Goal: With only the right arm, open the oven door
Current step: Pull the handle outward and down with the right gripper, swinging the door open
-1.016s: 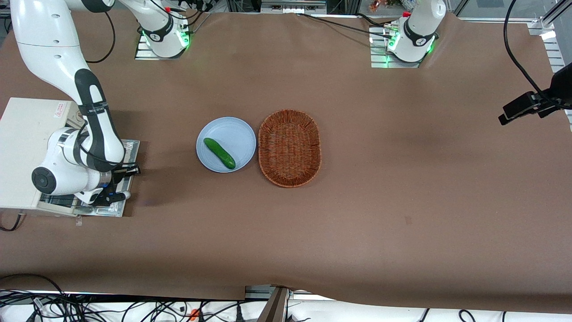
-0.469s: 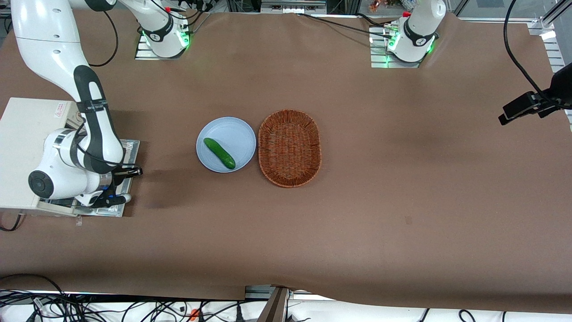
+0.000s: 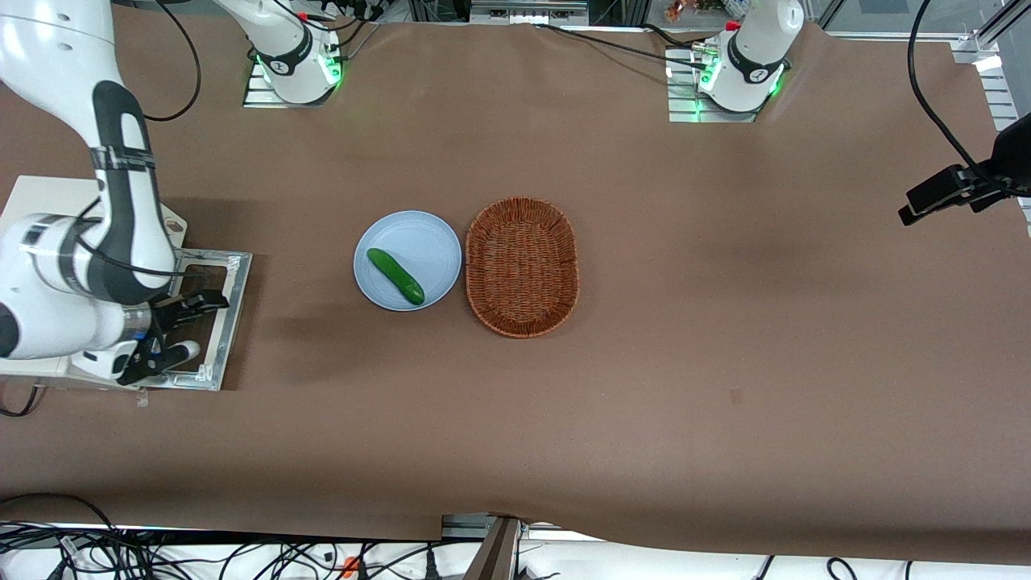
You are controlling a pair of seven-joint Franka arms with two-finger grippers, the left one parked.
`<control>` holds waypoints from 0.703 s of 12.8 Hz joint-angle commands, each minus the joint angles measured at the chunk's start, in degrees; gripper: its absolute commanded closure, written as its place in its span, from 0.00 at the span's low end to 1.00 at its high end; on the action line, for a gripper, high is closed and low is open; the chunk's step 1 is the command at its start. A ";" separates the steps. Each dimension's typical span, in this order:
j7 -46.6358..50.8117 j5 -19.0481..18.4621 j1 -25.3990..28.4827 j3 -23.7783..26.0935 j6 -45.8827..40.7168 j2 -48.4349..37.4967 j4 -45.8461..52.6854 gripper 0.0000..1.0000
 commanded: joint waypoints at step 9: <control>13.93 -3.14 -0.17 -0.76 -12.49 -14.23 2.77 0.00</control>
